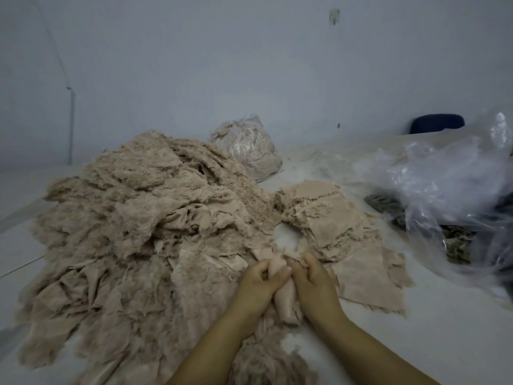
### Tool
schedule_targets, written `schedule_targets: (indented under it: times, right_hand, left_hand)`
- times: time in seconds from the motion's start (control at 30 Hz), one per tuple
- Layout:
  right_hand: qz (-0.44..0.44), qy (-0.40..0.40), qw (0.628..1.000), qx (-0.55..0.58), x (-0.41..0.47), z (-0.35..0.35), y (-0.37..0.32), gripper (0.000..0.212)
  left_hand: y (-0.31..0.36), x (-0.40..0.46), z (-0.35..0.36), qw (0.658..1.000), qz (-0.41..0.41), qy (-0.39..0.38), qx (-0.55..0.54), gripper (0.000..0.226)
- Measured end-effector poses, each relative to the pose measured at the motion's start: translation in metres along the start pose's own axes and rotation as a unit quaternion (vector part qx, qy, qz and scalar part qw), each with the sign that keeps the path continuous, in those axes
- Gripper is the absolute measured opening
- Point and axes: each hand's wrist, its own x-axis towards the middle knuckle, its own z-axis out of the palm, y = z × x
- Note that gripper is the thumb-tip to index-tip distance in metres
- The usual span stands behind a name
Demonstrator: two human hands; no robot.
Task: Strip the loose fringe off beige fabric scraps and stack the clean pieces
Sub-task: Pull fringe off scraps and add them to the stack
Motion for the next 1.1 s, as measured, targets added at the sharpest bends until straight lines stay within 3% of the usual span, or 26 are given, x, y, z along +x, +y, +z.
schedule_targets:
  times: [0.1, 0.3, 0.37, 0.53, 0.6, 0.7, 0.77, 0.87, 0.97, 1.03, 1.1]
  right_hand:
    - [-0.009, 0.007, 1.0, -0.023, 0.002, 0.002, 0.002, 0.029]
    - [-0.004, -0.03, 0.999, 0.031, -0.002, 0.003, -0.001, 0.021]
    - [-0.023, 0.012, 1.0, 0.007, 0.001, 0.004, 0.0, 0.026]
    - [0.036, 0.095, 0.995, 0.001, 0.009, -0.01, 0.002, 0.033]
    - [0.034, 0.047, 0.998, -0.013, 0.006, -0.011, 0.002, 0.034]
    - [0.079, -0.101, 0.986, 0.103, -0.004, 0.001, -0.003, 0.028]
    - [0.084, -0.154, 0.975, 0.139, -0.007, 0.006, -0.002, 0.02]
    - [0.067, -0.096, 0.981, 0.157, -0.001, 0.003, -0.003, 0.029]
    - [0.049, -0.017, 0.986, 0.157, -0.002, -0.003, -0.008, 0.038]
    - [0.076, -0.059, 0.979, 0.179, -0.005, -0.005, -0.01, 0.05]
    - [0.102, -0.172, 0.96, 0.194, -0.012, -0.002, -0.011, 0.045]
  left_hand:
    - [0.001, 0.0, -0.001, 0.996, -0.005, 0.075, -0.044, 0.018]
    - [0.001, -0.008, -0.003, 0.997, 0.046, 0.023, 0.049, 0.021]
    - [0.001, -0.007, -0.002, 0.996, 0.061, 0.021, 0.066, 0.022]
    - [0.003, 0.0, -0.011, 0.993, 0.005, 0.084, -0.081, 0.02]
    - [0.001, -0.002, -0.013, 0.993, 0.005, 0.066, -0.098, 0.02]
    - [-0.001, -0.003, -0.011, 0.994, 0.011, 0.044, -0.095, 0.023]
    - [-0.001, -0.002, -0.01, 0.991, 0.02, 0.074, -0.111, 0.026]
    - [0.001, 0.002, -0.014, 0.981, 0.037, 0.155, -0.112, 0.026]
    - [0.003, 0.004, -0.015, 0.975, 0.032, 0.173, -0.134, 0.027]
    - [0.002, 0.003, -0.015, 0.978, 0.026, 0.154, -0.14, 0.028]
    - [0.003, -0.001, -0.015, 0.984, 0.027, 0.119, -0.129, 0.028]
